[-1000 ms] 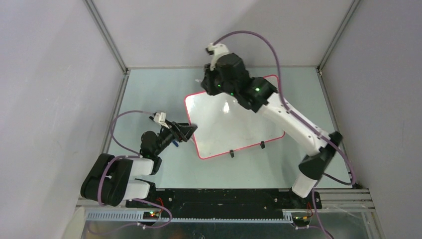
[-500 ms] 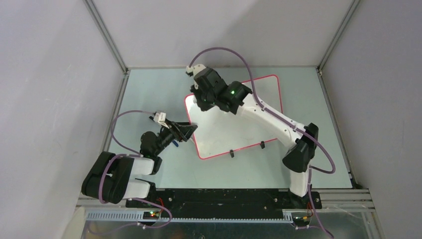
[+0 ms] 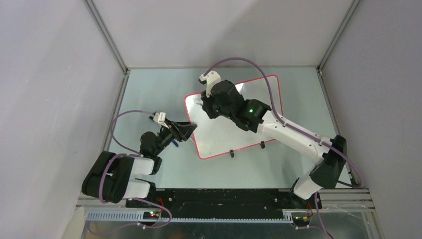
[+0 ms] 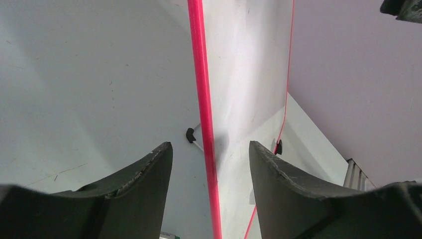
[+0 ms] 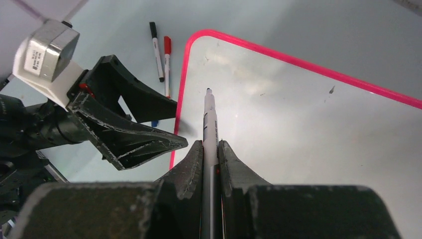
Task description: Write a sentence on the whiteboard
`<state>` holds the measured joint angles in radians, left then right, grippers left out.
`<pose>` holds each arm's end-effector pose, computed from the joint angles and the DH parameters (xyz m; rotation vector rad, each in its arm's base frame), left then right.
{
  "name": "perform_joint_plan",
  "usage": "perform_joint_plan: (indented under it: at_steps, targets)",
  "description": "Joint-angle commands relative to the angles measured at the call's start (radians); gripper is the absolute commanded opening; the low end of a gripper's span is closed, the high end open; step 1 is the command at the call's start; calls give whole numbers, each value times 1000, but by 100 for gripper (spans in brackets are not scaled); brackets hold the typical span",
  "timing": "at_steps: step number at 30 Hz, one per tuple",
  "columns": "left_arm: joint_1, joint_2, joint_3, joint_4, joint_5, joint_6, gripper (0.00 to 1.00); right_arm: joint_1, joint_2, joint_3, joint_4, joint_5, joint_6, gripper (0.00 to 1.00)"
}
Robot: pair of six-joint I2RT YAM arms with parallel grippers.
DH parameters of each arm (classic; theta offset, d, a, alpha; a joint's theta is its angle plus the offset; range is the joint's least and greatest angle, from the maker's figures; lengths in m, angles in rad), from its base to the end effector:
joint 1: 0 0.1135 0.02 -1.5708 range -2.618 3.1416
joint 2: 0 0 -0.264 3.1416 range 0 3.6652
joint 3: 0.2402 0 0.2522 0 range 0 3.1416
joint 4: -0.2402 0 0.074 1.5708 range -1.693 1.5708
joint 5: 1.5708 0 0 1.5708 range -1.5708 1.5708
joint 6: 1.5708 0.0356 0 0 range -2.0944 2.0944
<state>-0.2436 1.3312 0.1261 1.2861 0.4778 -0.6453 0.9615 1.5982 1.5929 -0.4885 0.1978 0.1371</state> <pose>0.1962 -0.0656 0.1712 0.0915 1.5924 -1.0582 0.2166 0.2981 0.3845 -0.7219 1.9595 0.4738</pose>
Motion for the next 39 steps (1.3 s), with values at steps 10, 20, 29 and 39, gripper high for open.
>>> perform_joint_plan:
  at_steps: [10, 20, 29, 39]
  targets:
    - [2, 18, -5, 73, 33, -2, 46, 27, -137, -219, 295, 84, -46, 0]
    - [3, 35, 6, 77, 47, -5, 43, 46, -183, -287, 371, 96, -65, 0]
    - [3, 66, 34, 68, 70, -13, 46, 87, -210, -372, 476, 143, -101, 0]
    - [3, 57, 30, 61, 69, -17, 47, 112, -213, -390, 530, 163, -120, 0]
